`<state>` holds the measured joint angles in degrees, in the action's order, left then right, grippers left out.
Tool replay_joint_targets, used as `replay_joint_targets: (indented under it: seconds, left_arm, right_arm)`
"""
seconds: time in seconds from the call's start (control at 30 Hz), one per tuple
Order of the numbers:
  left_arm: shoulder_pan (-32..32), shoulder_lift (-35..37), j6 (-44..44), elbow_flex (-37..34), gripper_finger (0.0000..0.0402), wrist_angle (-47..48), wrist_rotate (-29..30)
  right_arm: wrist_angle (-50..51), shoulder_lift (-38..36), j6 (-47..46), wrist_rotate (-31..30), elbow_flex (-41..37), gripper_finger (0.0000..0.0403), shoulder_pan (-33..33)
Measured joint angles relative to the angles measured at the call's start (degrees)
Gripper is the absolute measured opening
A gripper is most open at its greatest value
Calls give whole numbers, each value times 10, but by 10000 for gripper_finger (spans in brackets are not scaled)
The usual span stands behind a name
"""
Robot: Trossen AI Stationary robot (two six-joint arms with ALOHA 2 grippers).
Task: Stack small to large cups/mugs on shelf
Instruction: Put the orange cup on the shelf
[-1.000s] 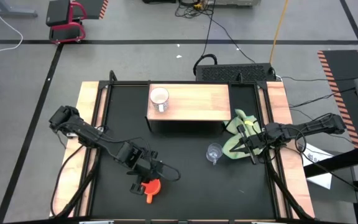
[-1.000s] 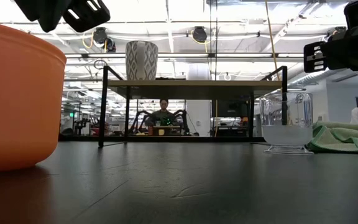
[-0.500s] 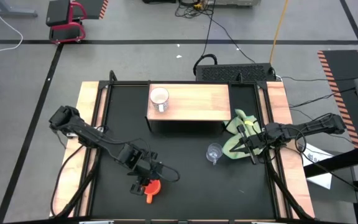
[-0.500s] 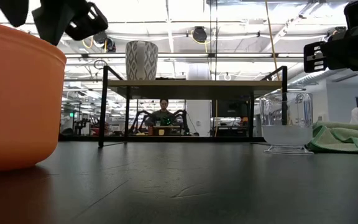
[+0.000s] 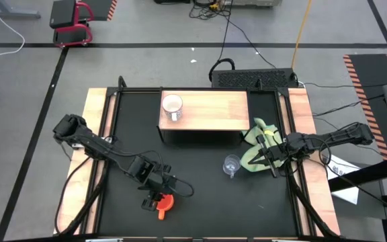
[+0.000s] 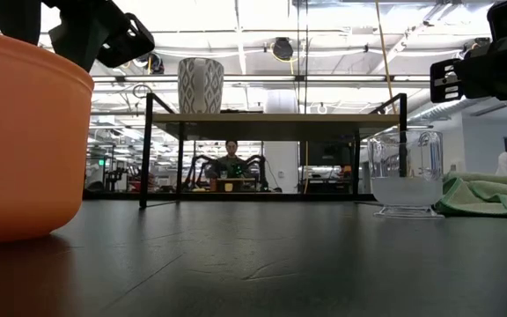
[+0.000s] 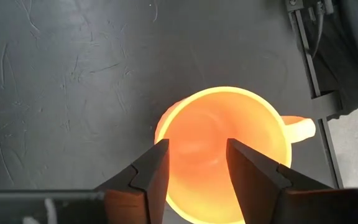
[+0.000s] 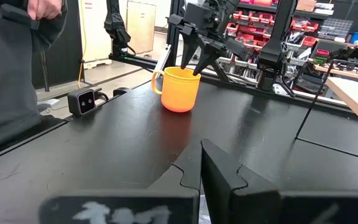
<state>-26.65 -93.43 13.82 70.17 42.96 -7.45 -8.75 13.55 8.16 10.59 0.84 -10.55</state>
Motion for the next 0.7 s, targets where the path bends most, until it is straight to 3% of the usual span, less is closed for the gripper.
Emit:
replay_joint_targets:
  seconds: [0.7]
  left_arm:
    - [-9, -14, 26, 0, 161, -7, 0]
  right_arm:
    - [0, 0, 0, 0, 0, 0, 0]
